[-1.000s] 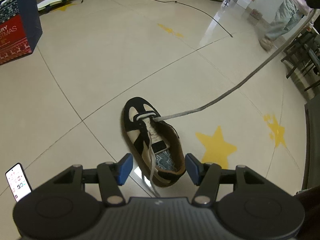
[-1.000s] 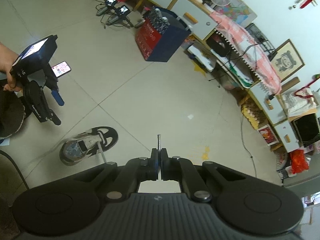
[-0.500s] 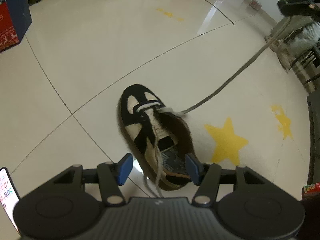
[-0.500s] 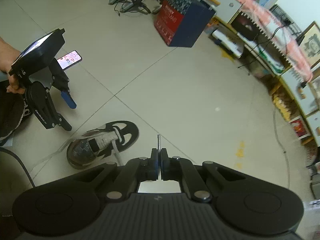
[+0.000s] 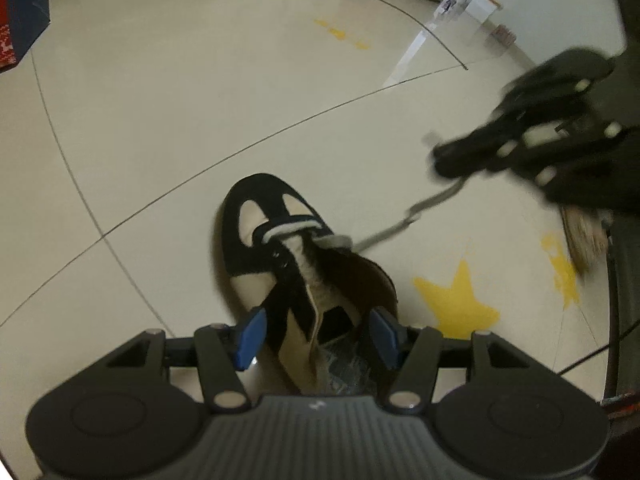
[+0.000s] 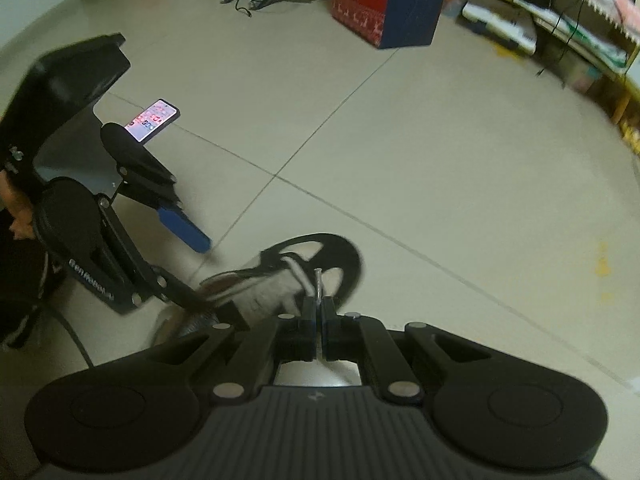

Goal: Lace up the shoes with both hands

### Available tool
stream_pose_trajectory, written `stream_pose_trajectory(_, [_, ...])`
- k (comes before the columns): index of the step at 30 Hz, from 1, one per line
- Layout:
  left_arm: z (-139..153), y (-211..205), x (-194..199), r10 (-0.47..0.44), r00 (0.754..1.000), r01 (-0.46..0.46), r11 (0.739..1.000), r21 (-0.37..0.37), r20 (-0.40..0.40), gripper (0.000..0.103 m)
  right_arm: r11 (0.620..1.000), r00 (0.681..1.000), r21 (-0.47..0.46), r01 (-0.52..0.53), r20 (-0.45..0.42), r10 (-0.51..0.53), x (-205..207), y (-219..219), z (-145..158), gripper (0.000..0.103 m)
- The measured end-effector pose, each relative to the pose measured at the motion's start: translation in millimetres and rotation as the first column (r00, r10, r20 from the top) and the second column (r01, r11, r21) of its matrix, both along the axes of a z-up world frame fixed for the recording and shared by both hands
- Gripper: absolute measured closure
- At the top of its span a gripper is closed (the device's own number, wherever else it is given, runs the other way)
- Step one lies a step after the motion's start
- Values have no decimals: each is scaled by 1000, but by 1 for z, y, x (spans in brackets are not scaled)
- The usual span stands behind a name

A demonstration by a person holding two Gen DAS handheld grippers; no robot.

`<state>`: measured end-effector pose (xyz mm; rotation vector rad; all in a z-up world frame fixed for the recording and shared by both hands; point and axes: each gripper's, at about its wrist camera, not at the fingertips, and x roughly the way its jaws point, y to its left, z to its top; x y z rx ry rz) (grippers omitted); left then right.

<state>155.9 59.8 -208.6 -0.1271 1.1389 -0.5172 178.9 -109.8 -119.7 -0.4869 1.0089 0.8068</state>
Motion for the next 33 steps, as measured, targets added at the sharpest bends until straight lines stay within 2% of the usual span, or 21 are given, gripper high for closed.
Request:
stream_pose_trajectory(5, [-9,-6,10,10,1000,-10,1000,-12,13,47,998,999,57,30,-37,-28,1,8,-33,100])
stream_pose_trajectory(9, [-14,-11,17,12,999,-12,1000,-8,49,53,994,996,95,54,-70,-48,5,10,-55,100])
stream_pose_trajectory(11, [-18,-13,18,20,998,-20,1000,2,54,58,992,995,111,62,-90,-52,7,11,-66,100])
stream_pose_trajectory(14, [-23,-10,17,55,997,-56,998,19,56,75,987,992,143,66,-114,-50,9,13,-76,100])
stream_pose_trajectory(17, [-24,1,14,116,991,-115,993,-22,60,85,987,992,149,55,-121,-37,9,19,-81,100])
stream_pose_trajectory(18, [-24,5,12,138,988,-136,990,-33,65,93,988,993,145,47,-118,-30,9,21,-83,100])
stream_pose_trajectory(19, [-25,10,10,162,985,-159,986,-47,65,96,989,993,141,40,-117,-23,8,22,-84,100])
stream_pose_trajectory(24, [-31,30,2,267,963,-261,959,-113,45,96,992,993,123,21,-119,-6,8,29,-88,100])
stream_pose_trajectory(28, [-27,28,-3,276,959,-270,958,-96,61,97,995,993,100,12,-116,-1,11,37,-91,100])
stream_pose_trajectory(33, [-32,26,1,291,956,-285,952,-109,41,97,997,992,81,-1,-125,11,16,41,-93,100])
